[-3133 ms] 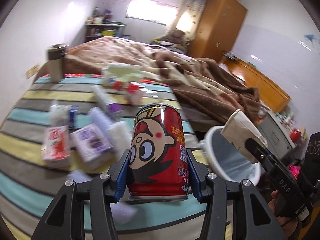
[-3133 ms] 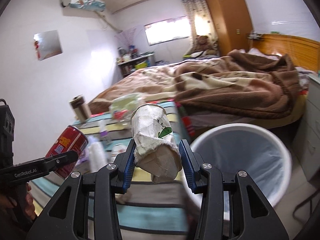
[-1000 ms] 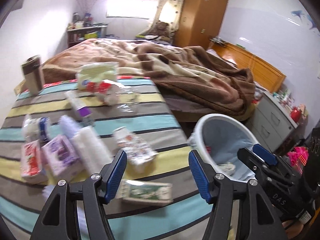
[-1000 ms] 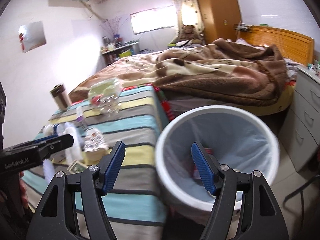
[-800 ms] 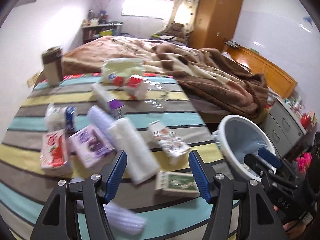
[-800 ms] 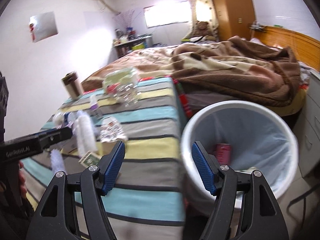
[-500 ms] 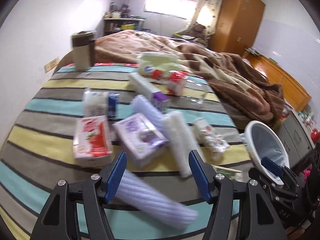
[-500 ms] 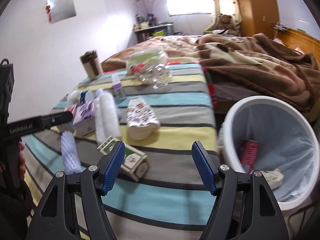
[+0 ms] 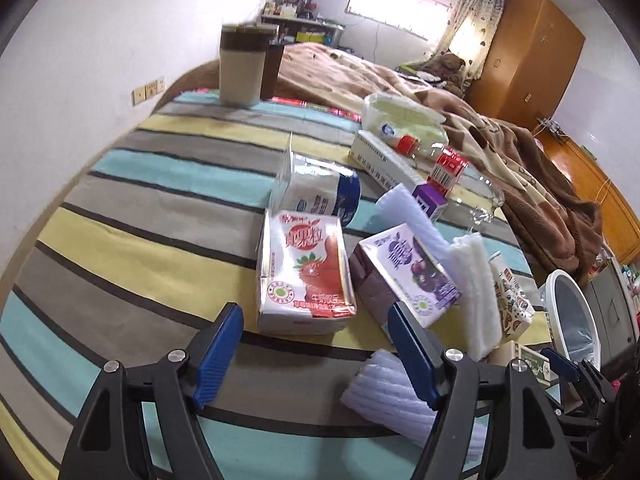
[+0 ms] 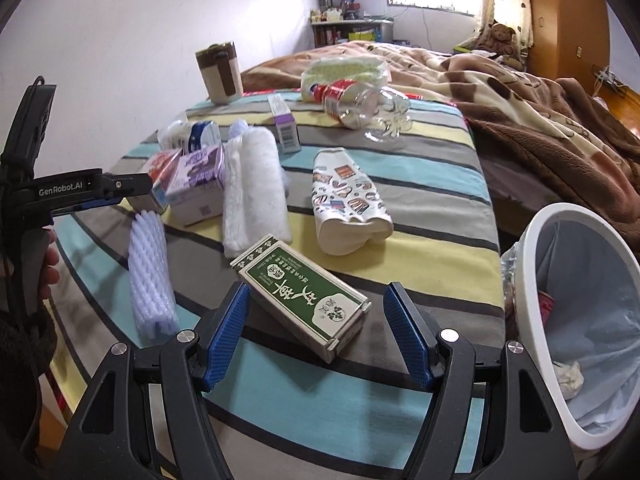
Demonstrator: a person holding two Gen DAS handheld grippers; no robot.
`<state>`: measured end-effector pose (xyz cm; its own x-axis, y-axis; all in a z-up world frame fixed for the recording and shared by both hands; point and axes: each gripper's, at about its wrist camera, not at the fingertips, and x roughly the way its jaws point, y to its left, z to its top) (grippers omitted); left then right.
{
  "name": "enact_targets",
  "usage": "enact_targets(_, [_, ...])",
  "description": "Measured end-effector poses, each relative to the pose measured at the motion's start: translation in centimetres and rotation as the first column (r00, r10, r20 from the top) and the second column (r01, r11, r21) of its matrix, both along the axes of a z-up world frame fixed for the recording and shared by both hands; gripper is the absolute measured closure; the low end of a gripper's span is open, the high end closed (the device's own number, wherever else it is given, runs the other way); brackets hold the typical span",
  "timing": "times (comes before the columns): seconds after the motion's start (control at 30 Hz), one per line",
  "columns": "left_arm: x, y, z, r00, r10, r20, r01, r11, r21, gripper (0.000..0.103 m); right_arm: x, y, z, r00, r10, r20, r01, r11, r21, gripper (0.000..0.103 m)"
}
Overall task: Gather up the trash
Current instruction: 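Grasp the strawberry milk carton with the left tool while the right tool grasps the green-and-white box, then carry the carton and box over the white bin and open both tools to drop them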
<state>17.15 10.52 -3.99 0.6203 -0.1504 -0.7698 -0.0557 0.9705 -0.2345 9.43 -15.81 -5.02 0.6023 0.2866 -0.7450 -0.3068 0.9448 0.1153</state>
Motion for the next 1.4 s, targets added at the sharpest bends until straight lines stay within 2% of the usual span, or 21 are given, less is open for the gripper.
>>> enact_targets(0.17, [0.9, 0.0, -0.9, 1.0, -0.002, -0.019, 0.002, 1.0, 0.022, 0.029, -0.1, 0.6, -0.1, 1.0, 0.013, -0.007, -0.013, 1.0, -0.006, 0.032])
enact_targets(0.23, [1.5, -0.1, -1.1, 0.999, 0.001, -0.032, 0.0, 0.999, 0.035, 0.029, -0.2, 0.8, -0.1, 1.0, 0.019, -0.005, -0.019, 1.0, -0.014, 0.036])
enact_targets(0.3, [1.9, -0.2, -1.4, 0.999, -0.003, -0.037, 0.005, 0.999, 0.05, 0.029, -0.3, 1.0, -0.1, 1.0, 0.017, -0.004, -0.017, 1.0, -0.017, 0.045])
enact_targets(0.33, [2.2, -0.2, -1.6, 0.999, -0.004, -0.042, 0.007, 0.999, 0.052, 0.029, -0.3, 1.0, -0.1, 1.0, 0.012, -0.006, -0.013, 1.0, -0.02, 0.046])
enact_targets(0.73, [4.2, 0.2, -2.3, 0.998, 0.036, -0.05, -0.031, 0.996, 0.086, 0.029, -0.3, 0.5, -0.3, 1.0, -0.012, -0.02, 0.012, 0.999, 0.038, 0.054])
enact_targets(0.8, [4.2, 0.3, -2.3, 0.998, 0.043, -0.045, -0.039, 0.995, 0.088, 0.035, -0.3, 0.3, -0.3, 1.0, -0.019, -0.02, 0.02, 0.999, 0.047, 0.055])
enact_targets(0.83, [4.3, 0.3, -2.2, 0.998, 0.044, -0.044, -0.04, 0.996, 0.085, 0.044, -0.3, 0.3, -0.3, 1.0, -0.025, -0.018, 0.026, 0.998, 0.05, 0.056])
enact_targets(0.93, [4.2, 0.6, -2.2, 0.998, 0.043, -0.042, -0.04, 0.997, 0.06, 0.045, -0.3, -0.1, -0.2, 0.999, -0.045, -0.007, 0.045, 0.997, 0.058, 0.058])
enact_targets(1.4, [1.3, -0.1, -0.3, 0.999, 0.034, 0.016, -0.034, 0.998, 0.046, 0.046, -1.0, -1.5, 0.7, 0.995, -0.086, 0.041, 0.082, 0.992, 0.095, 0.064])
